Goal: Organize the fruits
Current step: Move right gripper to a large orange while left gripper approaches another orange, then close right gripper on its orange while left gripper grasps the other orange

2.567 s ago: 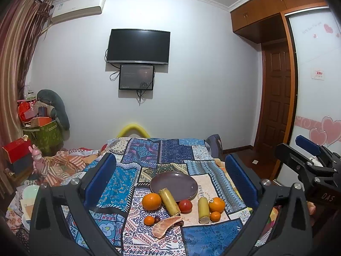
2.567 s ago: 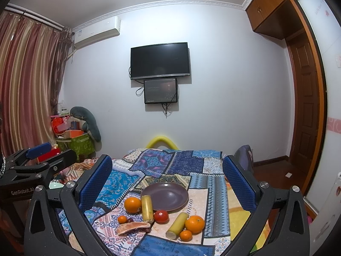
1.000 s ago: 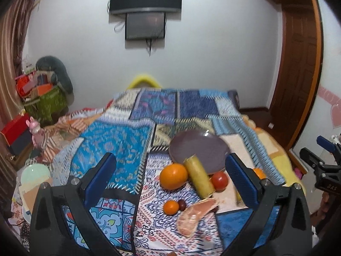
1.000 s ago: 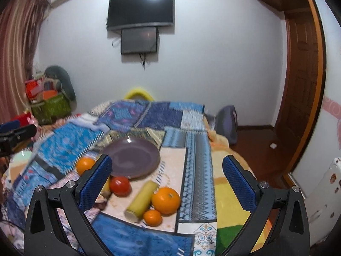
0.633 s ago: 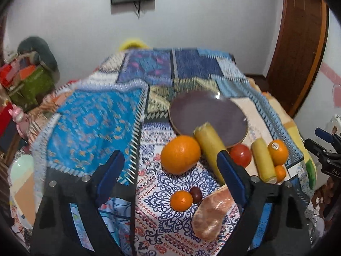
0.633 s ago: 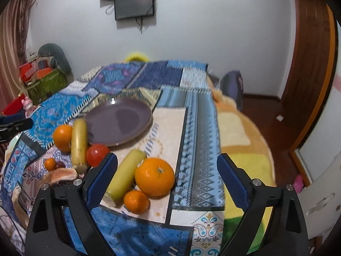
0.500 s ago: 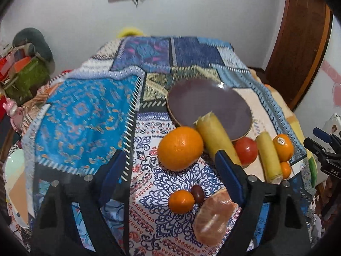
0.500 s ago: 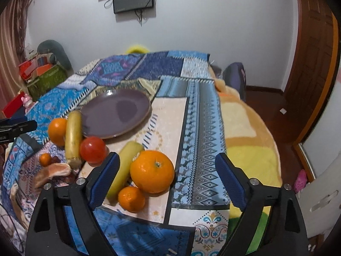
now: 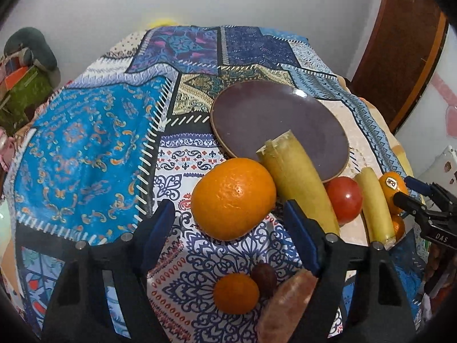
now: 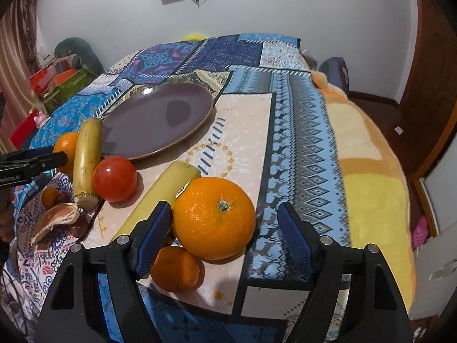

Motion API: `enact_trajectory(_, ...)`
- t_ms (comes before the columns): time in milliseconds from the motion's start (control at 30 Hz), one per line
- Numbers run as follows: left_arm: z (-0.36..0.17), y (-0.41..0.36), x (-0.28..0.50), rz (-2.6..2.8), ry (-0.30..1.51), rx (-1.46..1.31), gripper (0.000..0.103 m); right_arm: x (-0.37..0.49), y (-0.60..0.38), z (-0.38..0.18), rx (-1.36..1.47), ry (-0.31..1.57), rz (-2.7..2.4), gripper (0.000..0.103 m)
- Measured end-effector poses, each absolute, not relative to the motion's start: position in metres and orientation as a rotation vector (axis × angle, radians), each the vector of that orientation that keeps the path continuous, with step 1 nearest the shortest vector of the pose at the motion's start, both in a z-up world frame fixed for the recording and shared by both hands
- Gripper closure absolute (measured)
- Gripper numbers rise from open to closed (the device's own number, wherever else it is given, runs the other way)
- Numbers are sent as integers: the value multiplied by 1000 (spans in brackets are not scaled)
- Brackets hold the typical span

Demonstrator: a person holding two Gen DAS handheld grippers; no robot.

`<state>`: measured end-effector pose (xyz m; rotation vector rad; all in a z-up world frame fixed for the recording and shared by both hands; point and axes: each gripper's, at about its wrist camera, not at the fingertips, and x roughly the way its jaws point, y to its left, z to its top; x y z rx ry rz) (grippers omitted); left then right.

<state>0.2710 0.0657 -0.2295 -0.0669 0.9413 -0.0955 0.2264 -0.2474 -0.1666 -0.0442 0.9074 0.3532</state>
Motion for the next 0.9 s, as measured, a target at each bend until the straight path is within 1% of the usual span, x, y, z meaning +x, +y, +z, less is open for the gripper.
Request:
enact_trajectory(33, -231, 66, 273, -97, 946, -75, 24, 227, -248, -168, -38, 909, 356, 29)
enact_trajectory(100, -234, 67, 276, -103, 949, -84, 30, 228, -248, -170, -29, 920, 366, 29)
enact_trajectory(300, -239, 65, 284, -120, 960, -101, 35, 234, -249, -177, -2, 947, 382, 29)
enact_trajectory(400, -239, 64, 283, -120, 947, -104, 36, 235, -251, -178, 13, 953, 394, 30)
enact_trajectory(467, -239, 64, 281, -121, 941, -107, 36, 235, -251, -177, 28, 954, 417, 40)
enact_trajectory(700, -234, 68, 274, -109, 947, -112, 37, 234, -249, -174, 18, 947, 398, 41)
enact_trajectory(900, -223, 79, 264, -79, 932, -128, 37, 231, -252, -157, 20, 907, 385, 41)
